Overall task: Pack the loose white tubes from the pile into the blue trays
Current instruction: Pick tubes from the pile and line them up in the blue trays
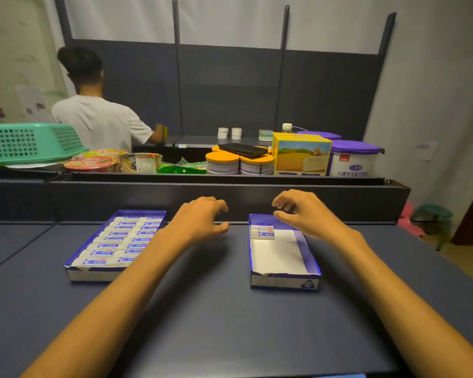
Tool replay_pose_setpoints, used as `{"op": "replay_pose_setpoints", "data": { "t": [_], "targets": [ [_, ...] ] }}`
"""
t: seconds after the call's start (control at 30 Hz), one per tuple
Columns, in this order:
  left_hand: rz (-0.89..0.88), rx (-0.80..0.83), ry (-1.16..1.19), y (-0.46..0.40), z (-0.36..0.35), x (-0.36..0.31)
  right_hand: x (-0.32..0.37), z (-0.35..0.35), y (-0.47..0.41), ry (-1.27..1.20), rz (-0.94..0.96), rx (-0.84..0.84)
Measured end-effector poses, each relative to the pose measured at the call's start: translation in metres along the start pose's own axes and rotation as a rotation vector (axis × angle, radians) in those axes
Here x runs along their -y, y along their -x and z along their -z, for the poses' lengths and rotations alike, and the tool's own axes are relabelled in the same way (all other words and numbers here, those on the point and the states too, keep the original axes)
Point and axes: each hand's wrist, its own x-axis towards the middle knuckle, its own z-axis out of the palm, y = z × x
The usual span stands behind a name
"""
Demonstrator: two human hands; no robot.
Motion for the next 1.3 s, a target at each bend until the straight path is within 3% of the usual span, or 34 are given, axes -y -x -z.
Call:
{"op": "replay_pose_setpoints", "data": {
  "t": [0.4, 0.67, 0.97, 1.3],
  "targets": [
    [0.101, 0.002, -0.054, 0.099, 0.033, 0.0, 0.085, -0.017, 0.052, 0.103, 0.064, 0.168],
    [0.261, 0.025, -0.116, 0.219, 0.062, 0.023, 0.153, -0.069, 0.088, 0.141, 0.276, 0.261],
    [0.463, 0.017, -0.211, 0.336, 0.121, 0.094, 0.297, -0.118, 0.088, 0.158, 0.491, 0.245],
    [0.63, 0.014, -0.274, 0.5, 0.199, 0.25, 0.506, -0.232, 0.077, 0.147, 0.623, 0.302]
  ]
}}
